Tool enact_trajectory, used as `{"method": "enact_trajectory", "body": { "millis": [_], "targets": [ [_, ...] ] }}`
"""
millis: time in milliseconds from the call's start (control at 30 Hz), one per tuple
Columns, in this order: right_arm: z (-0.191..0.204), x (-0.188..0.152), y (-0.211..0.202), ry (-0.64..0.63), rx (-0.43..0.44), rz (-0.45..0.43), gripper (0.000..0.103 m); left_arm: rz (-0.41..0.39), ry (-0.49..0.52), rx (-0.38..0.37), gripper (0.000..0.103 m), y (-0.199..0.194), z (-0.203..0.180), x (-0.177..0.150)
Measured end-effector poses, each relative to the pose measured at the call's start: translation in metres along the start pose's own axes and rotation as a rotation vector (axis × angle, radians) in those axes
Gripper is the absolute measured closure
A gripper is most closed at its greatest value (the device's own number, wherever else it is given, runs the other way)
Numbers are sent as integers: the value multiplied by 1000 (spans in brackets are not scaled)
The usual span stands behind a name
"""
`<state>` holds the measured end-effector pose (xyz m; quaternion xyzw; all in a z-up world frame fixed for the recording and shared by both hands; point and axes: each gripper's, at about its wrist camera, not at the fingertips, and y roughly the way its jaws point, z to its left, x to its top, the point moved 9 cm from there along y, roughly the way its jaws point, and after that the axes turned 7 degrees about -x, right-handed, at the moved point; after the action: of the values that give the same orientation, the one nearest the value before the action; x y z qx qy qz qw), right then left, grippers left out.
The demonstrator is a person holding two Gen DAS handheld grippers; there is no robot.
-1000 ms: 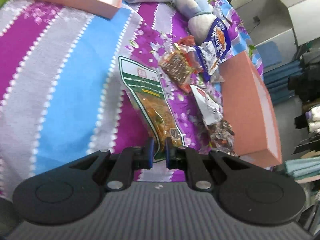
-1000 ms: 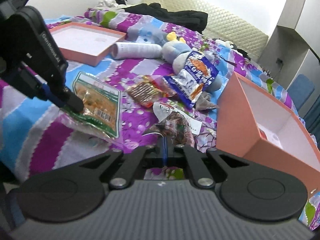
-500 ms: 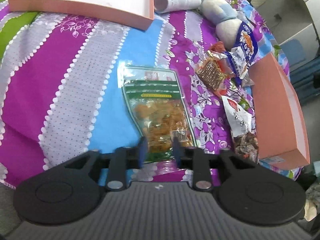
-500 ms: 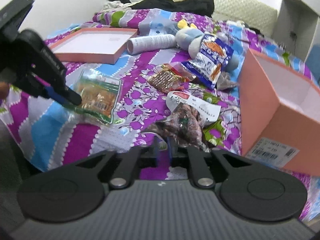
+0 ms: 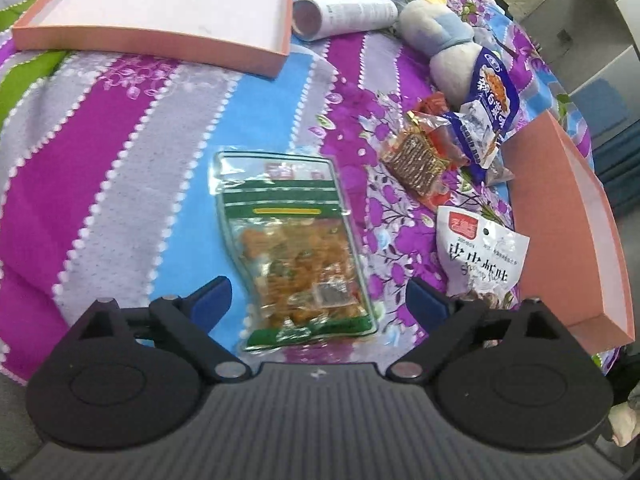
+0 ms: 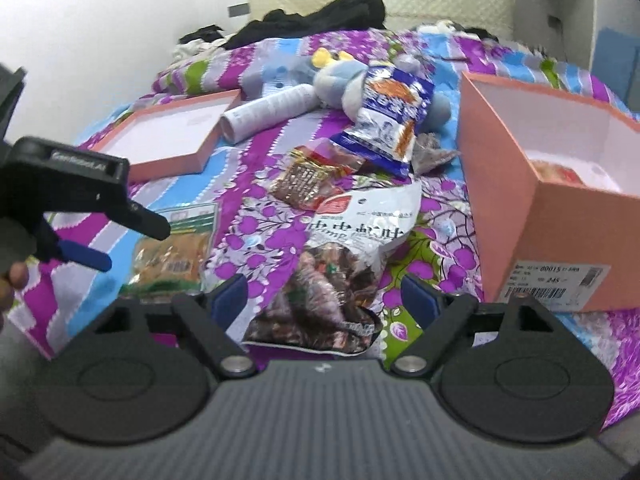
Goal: Organize snacks
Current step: 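Lift the green-label packet with the left tool while the right tool lifts the white packet, then carry both held packets over the open pink box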
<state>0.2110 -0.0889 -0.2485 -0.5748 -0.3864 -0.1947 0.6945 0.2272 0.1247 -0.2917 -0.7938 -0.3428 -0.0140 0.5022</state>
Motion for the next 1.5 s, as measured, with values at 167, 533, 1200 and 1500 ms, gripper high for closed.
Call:
{"method": "enact_trajectory", "body": {
  "millis": [167, 533, 1200, 1500],
  "targets": [
    [-2, 0, 17, 38, 28, 38, 18, 5, 27, 33, 7, 21, -5, 0],
    [10, -6, 45, -19, 36, 84, 34, 12, 249, 162, 8, 50, -10, -9],
    [-21, 16, 7, 17, -32, 35, 68, -86, 389, 141, 52, 7, -49, -9],
    [-33, 37, -56, 76, -41, -48, 68, -136, 392, 17, 52, -56, -96, -19]
  ]
}}
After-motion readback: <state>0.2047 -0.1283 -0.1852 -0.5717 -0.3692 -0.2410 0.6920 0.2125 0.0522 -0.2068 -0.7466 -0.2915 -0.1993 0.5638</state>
